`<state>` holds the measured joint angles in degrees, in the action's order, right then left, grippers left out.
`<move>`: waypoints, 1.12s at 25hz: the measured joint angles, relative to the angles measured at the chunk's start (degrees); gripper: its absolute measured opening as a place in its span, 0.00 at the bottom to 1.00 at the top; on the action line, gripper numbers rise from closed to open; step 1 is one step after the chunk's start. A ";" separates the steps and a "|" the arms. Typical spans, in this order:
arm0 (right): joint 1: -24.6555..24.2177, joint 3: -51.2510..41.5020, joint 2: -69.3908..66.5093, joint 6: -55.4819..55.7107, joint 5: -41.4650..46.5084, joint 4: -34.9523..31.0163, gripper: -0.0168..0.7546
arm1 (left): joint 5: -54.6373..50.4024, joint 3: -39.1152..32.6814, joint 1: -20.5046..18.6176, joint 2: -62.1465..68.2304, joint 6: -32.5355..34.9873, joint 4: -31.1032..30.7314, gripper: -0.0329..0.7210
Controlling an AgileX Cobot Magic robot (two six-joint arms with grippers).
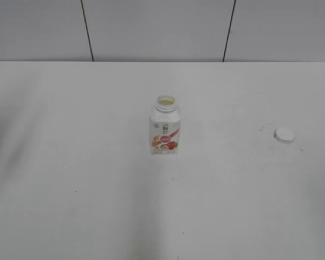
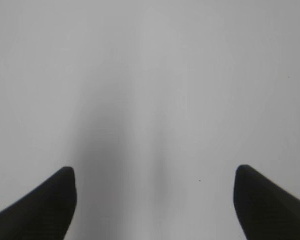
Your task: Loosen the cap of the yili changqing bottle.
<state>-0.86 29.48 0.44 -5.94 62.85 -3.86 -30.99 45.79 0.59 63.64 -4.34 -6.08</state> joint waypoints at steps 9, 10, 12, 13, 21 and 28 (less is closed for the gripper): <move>0.00 -0.05 0.00 0.00 0.00 0.00 0.76 | -2.29 -11.24 0.00 -23.26 1.78 3.75 0.82; 0.00 -0.05 0.00 0.00 0.00 0.00 0.76 | -3.89 -11.60 0.00 -25.90 1.83 4.06 0.82; 0.00 -0.05 0.00 0.00 0.00 -0.05 0.76 | -8.43 -11.88 0.00 -30.77 1.90 4.24 0.82; 0.00 -0.05 0.00 0.00 0.00 -0.05 0.76 | -10.45 -11.91 0.00 -32.81 1.90 4.36 0.82; 0.00 -0.05 0.00 0.00 -0.05 -0.05 0.76 | -28.16 -11.95 0.00 -49.46 1.97 5.46 0.79; 0.00 -0.05 0.00 0.00 -0.05 -0.05 0.76 | -34.76 -12.10 0.00 -63.66 4.34 5.51 0.79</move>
<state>-0.86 29.43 0.44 -5.94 62.79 -3.91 -65.74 33.69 0.59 -0.02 0.00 -0.57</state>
